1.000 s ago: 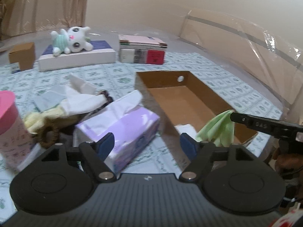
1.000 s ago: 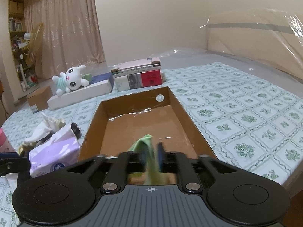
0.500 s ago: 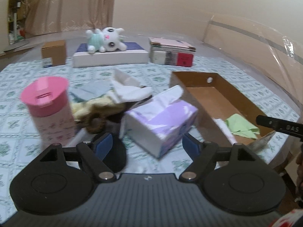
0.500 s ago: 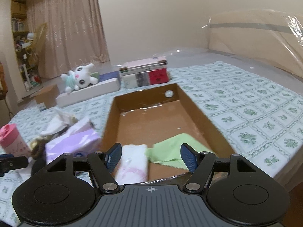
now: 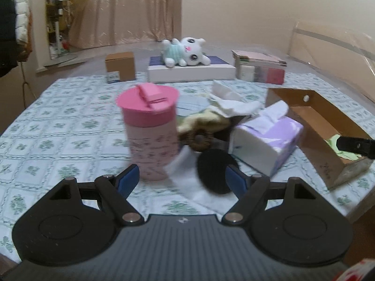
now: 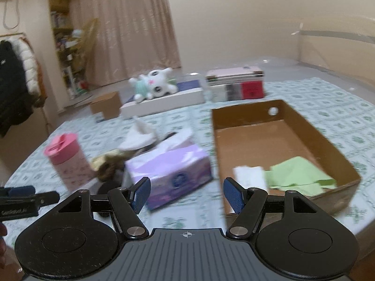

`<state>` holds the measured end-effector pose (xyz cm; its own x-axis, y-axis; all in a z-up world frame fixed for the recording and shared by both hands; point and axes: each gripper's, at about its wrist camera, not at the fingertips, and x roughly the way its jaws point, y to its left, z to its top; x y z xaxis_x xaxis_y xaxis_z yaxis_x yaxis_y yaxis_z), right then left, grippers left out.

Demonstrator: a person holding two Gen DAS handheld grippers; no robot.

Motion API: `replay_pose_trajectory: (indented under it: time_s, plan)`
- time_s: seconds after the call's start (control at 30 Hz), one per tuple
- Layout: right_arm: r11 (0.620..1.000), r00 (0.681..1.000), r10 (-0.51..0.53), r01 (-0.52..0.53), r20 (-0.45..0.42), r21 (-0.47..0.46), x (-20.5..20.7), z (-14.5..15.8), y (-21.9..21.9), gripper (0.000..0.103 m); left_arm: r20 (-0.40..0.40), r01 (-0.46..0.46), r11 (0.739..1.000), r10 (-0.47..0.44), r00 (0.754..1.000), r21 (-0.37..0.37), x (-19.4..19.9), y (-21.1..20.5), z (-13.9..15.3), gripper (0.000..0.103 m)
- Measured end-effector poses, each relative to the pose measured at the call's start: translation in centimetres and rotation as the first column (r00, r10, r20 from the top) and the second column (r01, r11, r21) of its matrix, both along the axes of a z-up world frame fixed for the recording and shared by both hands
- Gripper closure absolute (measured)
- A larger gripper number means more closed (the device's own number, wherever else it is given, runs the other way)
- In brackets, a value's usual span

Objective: Organize soft objects
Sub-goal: 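Move the right tool back to the pile over the black sponge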

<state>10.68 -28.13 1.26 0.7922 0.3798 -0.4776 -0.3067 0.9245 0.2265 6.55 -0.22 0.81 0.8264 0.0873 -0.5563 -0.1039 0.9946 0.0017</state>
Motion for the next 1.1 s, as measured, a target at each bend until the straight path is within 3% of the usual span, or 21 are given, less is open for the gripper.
replay_pose_trajectory:
  time_s: [0.13, 0.47, 0.77, 1.1]
  plan:
    - [0.998, 0.999, 0.053, -0.053, 0.006, -0.025, -0.1, -0.3, 2.4, 0.034, 0.010, -0.015, 1.000, 0.014, 1.000, 0.025, -0.5, 1.3, 0.0, 0.026]
    - [0.979, 0.985, 0.175, -0.174, -0.004, -0.107, 0.7, -2.2, 8.0, 0.034, -0.030, -0.048, 0.999, 0.048, 0.998, -0.001, -0.3, 3.8, -0.9, 0.026]
    - [0.944, 0.964, 0.265, -0.266, -0.027, -0.194, 2.3, -4.2, 12.8, 0.026, -0.056, -0.066, 0.998, 0.065, 0.996, -0.015, 0.6, 5.6, -2.1, 0.026]
    - [0.913, 0.954, 0.293, -0.298, -0.060, -0.277, 4.3, -6.8, 17.1, 0.024, -0.094, -0.080, 0.996, 0.076, 0.993, -0.046, 1.8, 7.4, -3.8, 0.025]
